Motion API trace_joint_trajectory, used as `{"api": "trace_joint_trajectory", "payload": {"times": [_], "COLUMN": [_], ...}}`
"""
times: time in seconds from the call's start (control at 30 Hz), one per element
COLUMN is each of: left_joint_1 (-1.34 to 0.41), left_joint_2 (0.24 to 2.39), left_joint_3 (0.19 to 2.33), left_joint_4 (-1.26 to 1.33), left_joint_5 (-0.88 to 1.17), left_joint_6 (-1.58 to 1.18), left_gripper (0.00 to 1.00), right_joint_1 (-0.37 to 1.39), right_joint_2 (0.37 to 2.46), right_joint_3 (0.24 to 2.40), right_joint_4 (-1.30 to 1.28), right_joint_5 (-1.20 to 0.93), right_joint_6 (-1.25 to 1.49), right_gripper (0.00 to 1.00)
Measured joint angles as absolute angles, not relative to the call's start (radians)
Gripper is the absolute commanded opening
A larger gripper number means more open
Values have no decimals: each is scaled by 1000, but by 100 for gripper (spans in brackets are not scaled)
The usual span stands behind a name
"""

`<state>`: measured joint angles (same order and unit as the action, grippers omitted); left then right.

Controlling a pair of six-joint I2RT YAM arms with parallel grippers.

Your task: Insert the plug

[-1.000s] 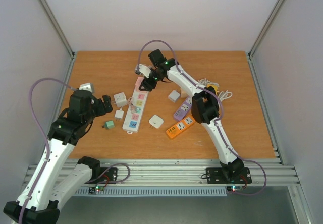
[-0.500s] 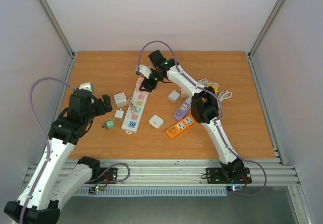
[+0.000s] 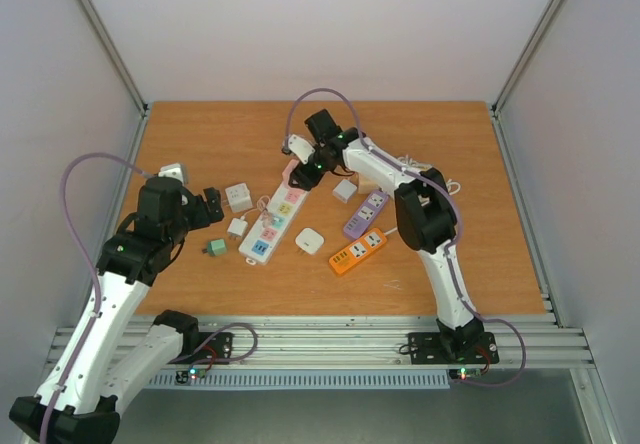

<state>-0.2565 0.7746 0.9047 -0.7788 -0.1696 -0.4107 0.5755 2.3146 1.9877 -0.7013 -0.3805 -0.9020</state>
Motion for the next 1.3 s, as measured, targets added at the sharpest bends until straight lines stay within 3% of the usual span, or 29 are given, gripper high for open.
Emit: {"api": "trace_joint_trajectory", "payload": {"times": [0.67,1.3], "left_joint_1": [-246,-236], "left_joint_2": [786,791], "left_joint_3": [904,901], "left_joint_4": [-765,-758], "left_joint_5": [-145,-142], "left_joint_6": [-411,-411], "left_gripper": [99,99], "right_joint_1": [542,588], "right_joint_2": [2074,2050], "right_joint_3": [1546,1479], "right_joint_4": [-384,-284], "right_joint_5": [-269,-119], "right_joint_6": [-626,-544], "right_gripper": [29,33]}}
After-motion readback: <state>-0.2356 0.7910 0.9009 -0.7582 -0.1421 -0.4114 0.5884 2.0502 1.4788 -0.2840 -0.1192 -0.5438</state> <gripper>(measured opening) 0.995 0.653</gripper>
